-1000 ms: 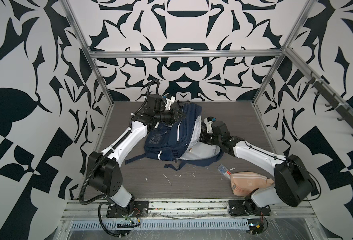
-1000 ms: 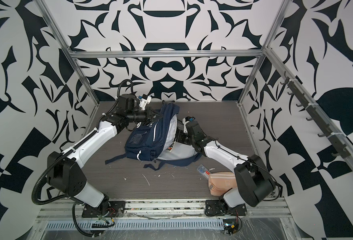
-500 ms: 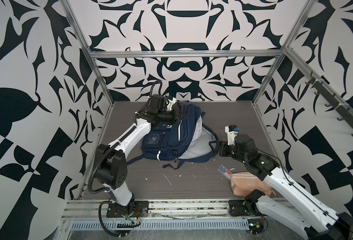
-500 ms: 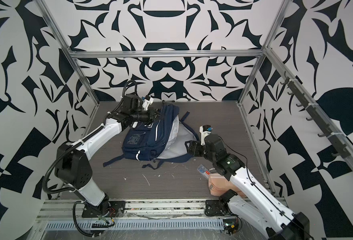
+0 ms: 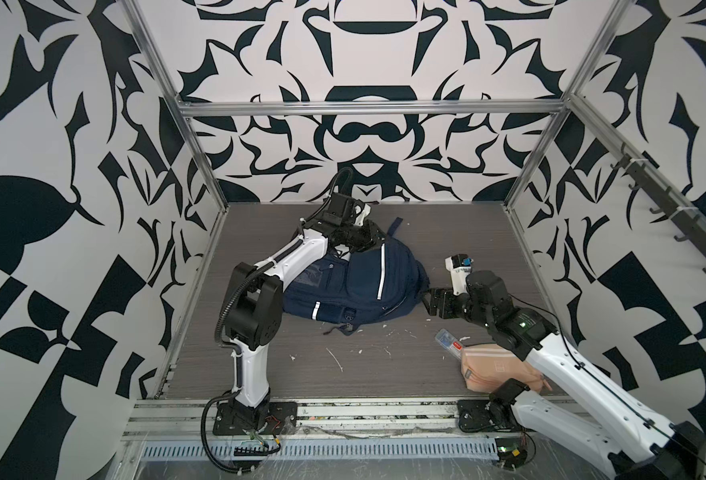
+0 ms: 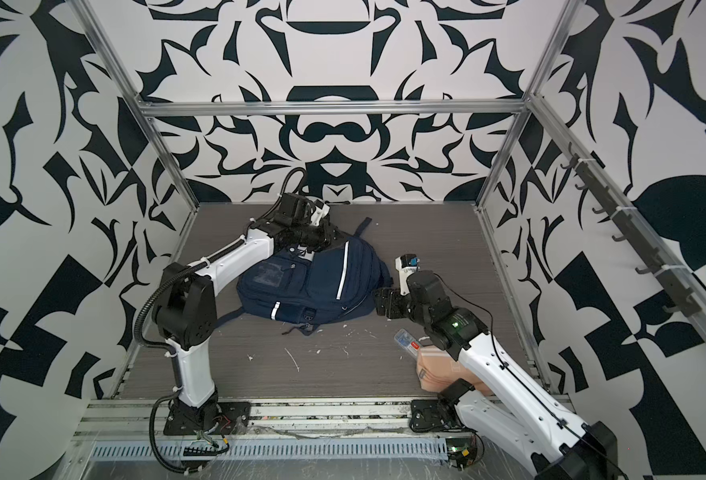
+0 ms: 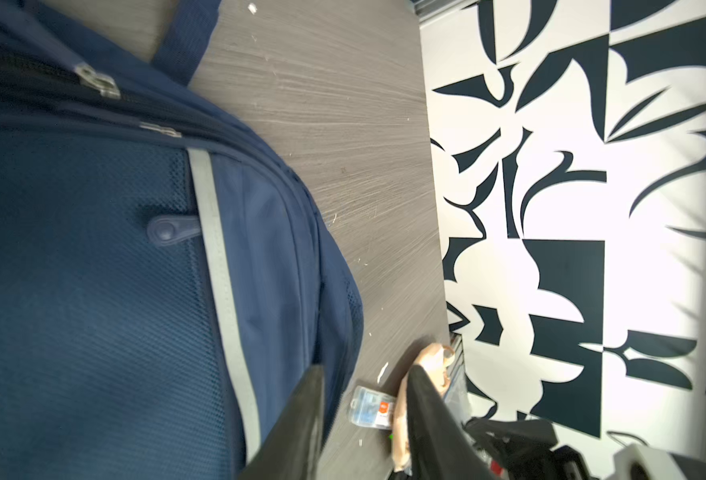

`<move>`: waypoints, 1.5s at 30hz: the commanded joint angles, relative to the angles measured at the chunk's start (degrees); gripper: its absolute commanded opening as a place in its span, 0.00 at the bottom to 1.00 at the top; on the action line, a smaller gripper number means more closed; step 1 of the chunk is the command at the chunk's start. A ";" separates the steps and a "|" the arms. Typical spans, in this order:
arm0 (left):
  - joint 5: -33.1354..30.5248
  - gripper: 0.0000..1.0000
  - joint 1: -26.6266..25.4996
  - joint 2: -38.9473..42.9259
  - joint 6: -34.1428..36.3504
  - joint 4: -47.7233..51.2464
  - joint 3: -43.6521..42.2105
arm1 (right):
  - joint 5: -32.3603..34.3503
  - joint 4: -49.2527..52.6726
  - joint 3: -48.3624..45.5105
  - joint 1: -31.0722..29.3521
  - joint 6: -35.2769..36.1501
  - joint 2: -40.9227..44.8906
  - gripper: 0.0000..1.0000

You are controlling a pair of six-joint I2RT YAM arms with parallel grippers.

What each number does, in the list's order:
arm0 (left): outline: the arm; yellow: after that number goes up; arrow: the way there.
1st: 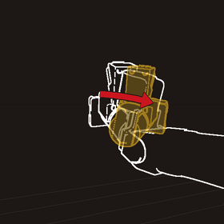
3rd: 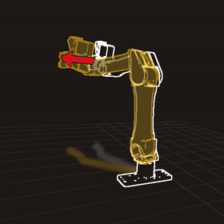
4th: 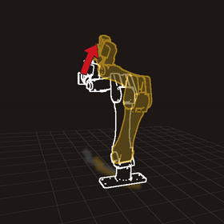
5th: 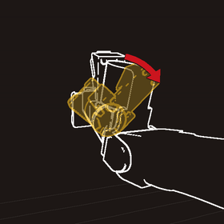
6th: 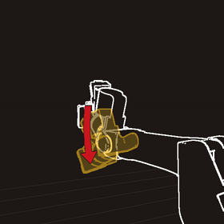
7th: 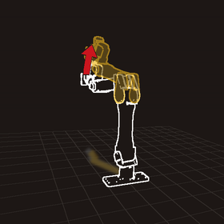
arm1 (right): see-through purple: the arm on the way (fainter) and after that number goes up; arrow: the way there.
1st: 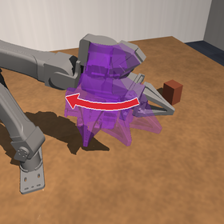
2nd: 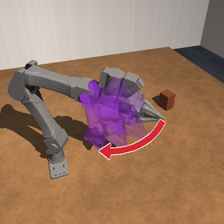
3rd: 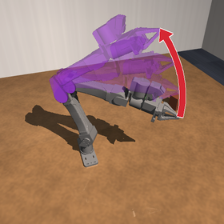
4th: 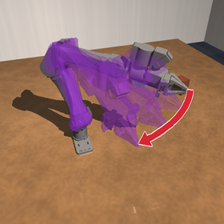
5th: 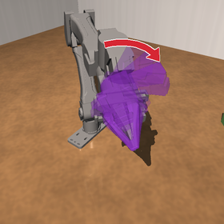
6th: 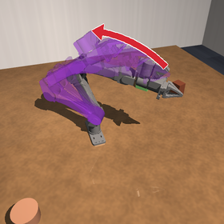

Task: Pack the student bag
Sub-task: 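Release the book and withdraw the right gripper while the left releases the backpack, then grasp the backpack's near side edges with both grippers and pull them together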

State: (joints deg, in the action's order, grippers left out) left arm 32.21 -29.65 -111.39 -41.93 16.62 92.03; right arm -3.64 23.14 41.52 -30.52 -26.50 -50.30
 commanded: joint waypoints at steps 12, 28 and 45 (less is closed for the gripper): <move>-10.20 0.99 2.15 32.04 3.78 21.35 -26.41 | -4.06 0.24 6.02 -1.04 6.46 -6.00 0.82; -13.00 0.94 11.81 44.39 -13.78 8.56 -55.27 | -6.90 -7.42 9.77 -6.08 6.04 -17.15 0.80; -21.85 0.60 11.81 29.57 -25.39 -5.80 -56.79 | -3.13 -7.68 5.77 -6.90 3.30 -11.61 0.76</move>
State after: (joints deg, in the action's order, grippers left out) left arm 12.84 -18.04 -80.05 -64.29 13.21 35.24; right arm -8.14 17.15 47.44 -37.19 -22.33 -63.00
